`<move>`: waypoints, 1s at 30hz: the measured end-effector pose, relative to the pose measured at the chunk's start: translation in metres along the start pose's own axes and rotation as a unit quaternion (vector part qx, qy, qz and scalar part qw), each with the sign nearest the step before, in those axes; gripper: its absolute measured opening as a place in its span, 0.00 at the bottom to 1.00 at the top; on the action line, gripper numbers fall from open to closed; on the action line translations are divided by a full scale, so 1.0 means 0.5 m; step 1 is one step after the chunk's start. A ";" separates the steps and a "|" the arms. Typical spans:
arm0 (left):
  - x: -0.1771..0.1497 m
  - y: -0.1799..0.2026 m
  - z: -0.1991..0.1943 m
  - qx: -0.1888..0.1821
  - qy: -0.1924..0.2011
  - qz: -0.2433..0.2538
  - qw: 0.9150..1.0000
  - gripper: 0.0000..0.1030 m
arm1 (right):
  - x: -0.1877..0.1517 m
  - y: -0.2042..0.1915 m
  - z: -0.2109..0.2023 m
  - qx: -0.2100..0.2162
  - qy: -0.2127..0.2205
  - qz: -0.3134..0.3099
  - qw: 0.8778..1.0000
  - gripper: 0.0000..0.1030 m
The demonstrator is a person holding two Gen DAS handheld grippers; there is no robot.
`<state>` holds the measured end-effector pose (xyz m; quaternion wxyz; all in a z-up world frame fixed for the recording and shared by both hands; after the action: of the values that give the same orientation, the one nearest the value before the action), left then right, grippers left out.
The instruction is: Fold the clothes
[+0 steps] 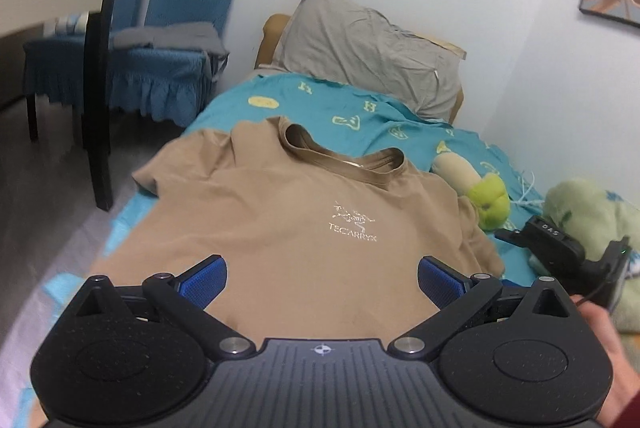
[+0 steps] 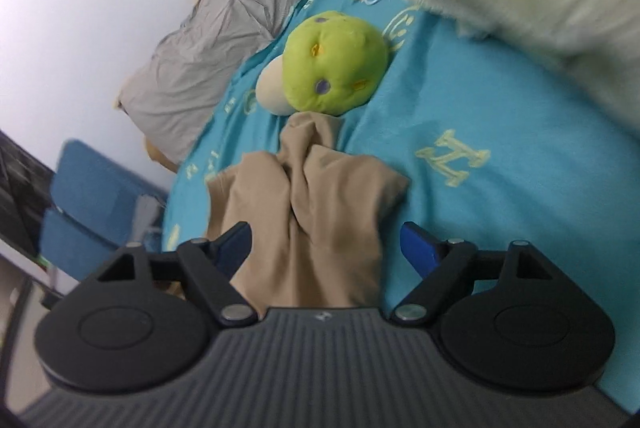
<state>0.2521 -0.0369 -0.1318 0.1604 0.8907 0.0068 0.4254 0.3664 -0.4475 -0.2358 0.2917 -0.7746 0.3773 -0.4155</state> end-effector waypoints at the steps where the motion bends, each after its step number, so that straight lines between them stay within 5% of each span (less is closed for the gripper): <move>1: -0.003 -0.005 0.011 -0.001 -0.004 -0.004 1.000 1.00 | 0.003 -0.001 0.020 0.009 -0.001 0.007 1.000 0.81; 3: -0.010 -0.015 0.030 -0.003 -0.016 -0.015 1.000 1.00 | 0.008 -0.016 0.050 0.007 -0.010 -0.011 1.000 0.78; 6: -0.018 -0.027 0.056 -0.009 -0.040 -0.039 0.998 1.00 | 0.015 -0.032 0.069 -0.004 -0.009 -0.042 0.999 0.54; 8: -0.021 -0.033 0.064 -0.007 -0.047 -0.048 0.998 1.00 | 0.022 -0.036 0.067 -0.012 0.001 -0.057 0.998 0.07; 16: -0.028 -0.040 0.050 0.012 -0.042 -0.047 0.998 1.00 | 0.033 -0.070 -0.070 -0.064 0.155 -0.120 0.979 0.06; 24: -0.035 -0.062 0.050 0.019 -0.055 -0.062 0.996 1.00 | 0.017 -0.009 -0.062 0.006 0.069 -0.028 0.997 0.12; 25: -0.037 -0.065 0.051 0.016 -0.058 -0.067 0.996 1.00 | 0.019 -0.003 -0.054 0.014 0.058 -0.017 0.998 0.20; 28: -0.041 -0.065 0.057 0.005 -0.067 -0.076 0.995 1.00 | 0.020 0.010 -0.038 0.036 0.050 0.005 0.998 0.66; 30: -0.045 -0.062 0.063 0.004 -0.071 -0.077 0.995 1.00 | 0.024 0.012 -0.025 0.056 0.051 0.008 0.997 0.73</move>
<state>0.2654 -0.0195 -0.1762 0.1891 0.9160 0.0658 0.3478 0.3579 -0.4624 -0.2294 0.3178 -0.7319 0.3739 -0.4727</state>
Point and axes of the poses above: each gripper's, at about its wrist camera, not at the fingertips, and z roughly the way its jaws point, y to its right, x to its top, the point moved 2 cm from there along z, roughly the way its jaws point, and after that the axes turned 3 degrees about -y, right-handed, at the moved point
